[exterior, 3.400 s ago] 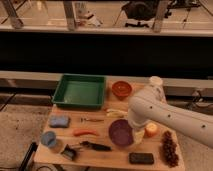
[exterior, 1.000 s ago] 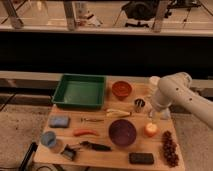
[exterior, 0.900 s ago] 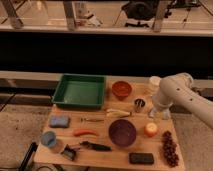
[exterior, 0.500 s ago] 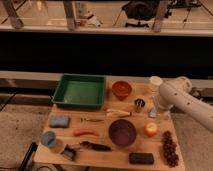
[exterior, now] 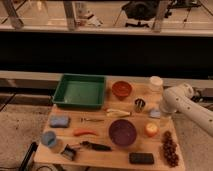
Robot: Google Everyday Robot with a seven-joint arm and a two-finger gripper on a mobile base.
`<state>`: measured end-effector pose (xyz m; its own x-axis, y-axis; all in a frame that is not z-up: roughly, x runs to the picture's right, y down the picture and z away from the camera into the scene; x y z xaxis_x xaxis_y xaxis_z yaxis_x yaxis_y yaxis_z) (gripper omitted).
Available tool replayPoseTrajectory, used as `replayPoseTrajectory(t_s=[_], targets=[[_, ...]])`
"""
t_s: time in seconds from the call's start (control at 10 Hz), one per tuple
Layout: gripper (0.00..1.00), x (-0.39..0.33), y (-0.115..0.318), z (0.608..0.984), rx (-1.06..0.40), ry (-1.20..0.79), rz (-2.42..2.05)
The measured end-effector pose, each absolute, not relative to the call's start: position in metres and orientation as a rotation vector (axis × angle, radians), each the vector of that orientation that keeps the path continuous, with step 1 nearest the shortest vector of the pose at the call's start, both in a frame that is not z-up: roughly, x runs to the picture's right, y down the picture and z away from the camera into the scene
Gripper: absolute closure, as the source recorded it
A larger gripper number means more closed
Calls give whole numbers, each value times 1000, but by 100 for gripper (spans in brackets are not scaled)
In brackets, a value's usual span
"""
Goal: Wipe tray with towel
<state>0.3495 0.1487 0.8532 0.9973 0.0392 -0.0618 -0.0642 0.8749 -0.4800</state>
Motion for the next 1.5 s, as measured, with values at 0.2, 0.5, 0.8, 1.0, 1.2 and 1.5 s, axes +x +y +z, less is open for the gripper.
replayPoseTrajectory(t_s=[0.2,0.5,0.8,1.0,1.2,1.5], targets=[[20,370,152,864,-518,27,147],[20,395,159,875,-527,-20,258],[20,393,156,880,-520,-43,283],[28,380,148,885,-502,-61,272],[51,376,148,888,-497,-69,273],[78,376,155,895,-537,-78,274]])
